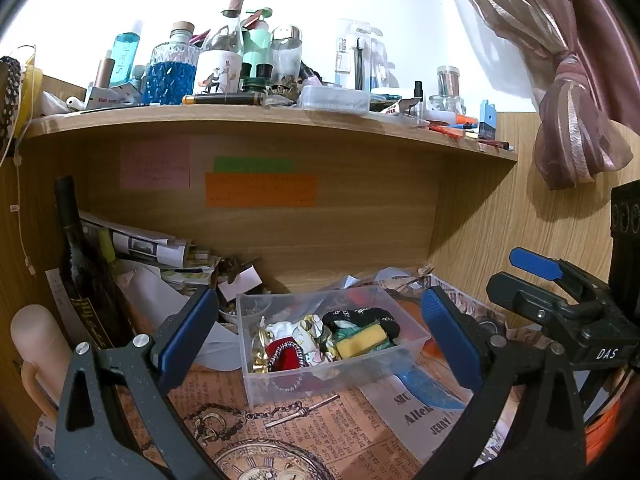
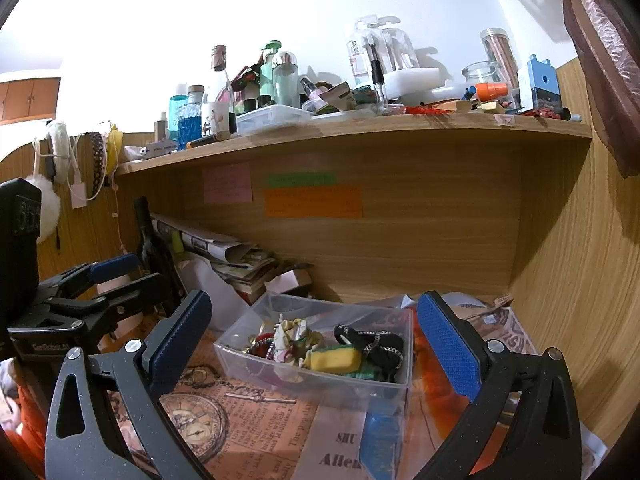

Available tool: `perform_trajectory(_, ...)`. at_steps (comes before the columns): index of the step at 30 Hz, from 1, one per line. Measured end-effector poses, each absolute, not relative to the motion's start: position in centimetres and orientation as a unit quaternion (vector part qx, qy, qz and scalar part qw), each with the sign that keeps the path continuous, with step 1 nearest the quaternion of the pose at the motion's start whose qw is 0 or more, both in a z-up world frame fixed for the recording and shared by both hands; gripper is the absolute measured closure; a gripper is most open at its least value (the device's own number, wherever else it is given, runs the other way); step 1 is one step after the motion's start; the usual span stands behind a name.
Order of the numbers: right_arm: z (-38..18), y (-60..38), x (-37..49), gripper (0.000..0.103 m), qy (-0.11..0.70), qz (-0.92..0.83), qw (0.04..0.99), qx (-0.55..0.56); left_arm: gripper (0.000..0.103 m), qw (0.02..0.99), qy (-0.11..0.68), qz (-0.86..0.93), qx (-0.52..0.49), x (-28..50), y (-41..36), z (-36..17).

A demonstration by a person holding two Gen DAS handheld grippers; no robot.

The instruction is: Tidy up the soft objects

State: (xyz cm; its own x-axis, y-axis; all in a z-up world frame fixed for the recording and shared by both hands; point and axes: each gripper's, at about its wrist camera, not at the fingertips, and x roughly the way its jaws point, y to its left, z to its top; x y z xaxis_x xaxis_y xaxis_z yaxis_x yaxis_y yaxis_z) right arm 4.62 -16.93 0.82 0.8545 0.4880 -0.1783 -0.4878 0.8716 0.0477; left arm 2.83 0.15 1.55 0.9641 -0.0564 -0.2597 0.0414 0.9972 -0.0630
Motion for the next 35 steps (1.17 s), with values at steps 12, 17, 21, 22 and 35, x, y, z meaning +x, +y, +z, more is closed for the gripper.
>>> perform_trajectory(12, 0.75, -16.70, 4.64, 0.000, 0.094, 0.252, 0.963, 0.000, 0.000, 0.990, 0.135, -0.021, -0.031, 2.91, -0.12, 1.52)
perform_trajectory(17, 0.71, -16.67, 4.63, 0.000, 0.094, 0.251, 0.963, 0.000, 0.000, 0.990, 0.137, -0.022, -0.033, 2.96, -0.25, 1.47)
perform_trajectory(21, 0.72, -16.66, 4.63, 0.000, 0.095, 0.251, 0.963, 0.000, 0.000, 0.990, 0.135, -0.022, -0.032, 2.89, -0.33, 1.50)
perform_trajectory(22, 0.73, -16.69, 4.64, 0.000, 0.095, 0.252, 0.963, 0.000, 0.000, 0.990, 0.135, -0.022, -0.032, 2.91, -0.35, 1.56)
perform_trajectory(35, 0.18, -16.54, 4.85, 0.000, 0.100, 0.250, 0.963, 0.001, 0.000, 0.989, 0.140, -0.025, -0.035, 3.12, -0.43, 1.53)
